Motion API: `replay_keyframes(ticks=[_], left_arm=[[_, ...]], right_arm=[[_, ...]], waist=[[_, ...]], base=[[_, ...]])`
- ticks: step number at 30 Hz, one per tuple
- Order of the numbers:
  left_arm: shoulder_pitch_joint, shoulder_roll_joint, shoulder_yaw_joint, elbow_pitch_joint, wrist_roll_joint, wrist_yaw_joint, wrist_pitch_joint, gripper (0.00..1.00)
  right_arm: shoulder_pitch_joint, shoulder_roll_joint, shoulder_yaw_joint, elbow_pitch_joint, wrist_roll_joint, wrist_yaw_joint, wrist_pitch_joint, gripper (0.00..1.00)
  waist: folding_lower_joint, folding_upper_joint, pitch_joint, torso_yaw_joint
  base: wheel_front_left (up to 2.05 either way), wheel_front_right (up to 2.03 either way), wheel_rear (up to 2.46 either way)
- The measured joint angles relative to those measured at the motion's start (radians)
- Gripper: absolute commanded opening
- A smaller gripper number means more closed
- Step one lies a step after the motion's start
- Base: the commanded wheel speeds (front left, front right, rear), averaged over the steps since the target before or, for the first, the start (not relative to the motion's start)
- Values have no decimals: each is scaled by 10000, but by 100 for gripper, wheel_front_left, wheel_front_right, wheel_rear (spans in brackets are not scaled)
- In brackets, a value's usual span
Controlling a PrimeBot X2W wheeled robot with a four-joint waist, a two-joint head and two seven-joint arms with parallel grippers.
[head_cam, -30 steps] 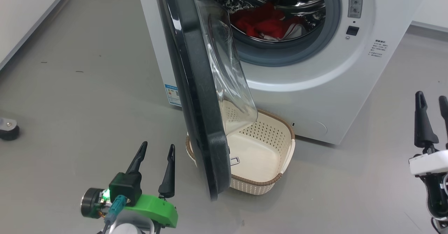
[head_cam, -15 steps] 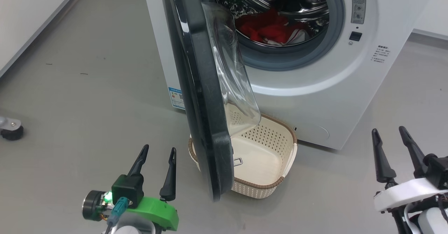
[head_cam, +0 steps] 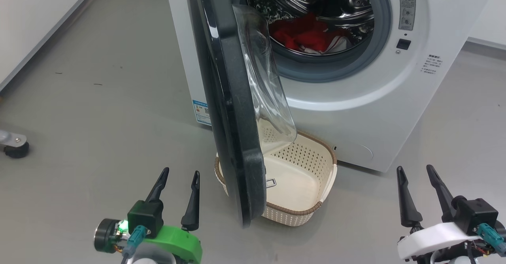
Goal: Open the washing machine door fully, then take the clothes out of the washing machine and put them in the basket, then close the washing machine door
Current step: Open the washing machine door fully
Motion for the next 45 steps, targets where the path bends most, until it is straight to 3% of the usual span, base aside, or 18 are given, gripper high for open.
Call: replay_keyframes(ticks=[21, 32, 34, 35, 36, 45], left_arm=[[48, 0, -98, 23, -2, 0, 0, 100], [49, 0, -100, 23, -2, 0, 0, 100], [49, 0, -107, 23, -2, 0, 0, 91], [49, 0, -113, 23, -2, 0, 0, 63], [49, 0, -127, 31, -2, 0, 0, 3], [49, 0, -130, -58, 25, 0, 0, 0]], right_arm=[[344, 535, -765, 148, -502, 21, 0, 100], [344, 727, -984, 203, -652, 301, 0, 100], [344, 773, -1012, 222, -654, 372, 2, 100], [345, 790, -1034, 230, -667, 391, 2, 100], [345, 798, -1057, 240, -669, 401, 0, 100], [345, 901, -1285, 357, -796, 637, 2, 100]], waist=[[0, 0, -11, 84], [0, 0, 1, 115], [0, 0, -6, 121], [0, 0, -8, 123], [0, 0, -10, 125], [0, 0, -2, 176]], base=[[0, 0, 0], [0, 0, 0], [0, 0, 0], [0, 0, 0], [0, 0, 0], [0, 0, 0]])
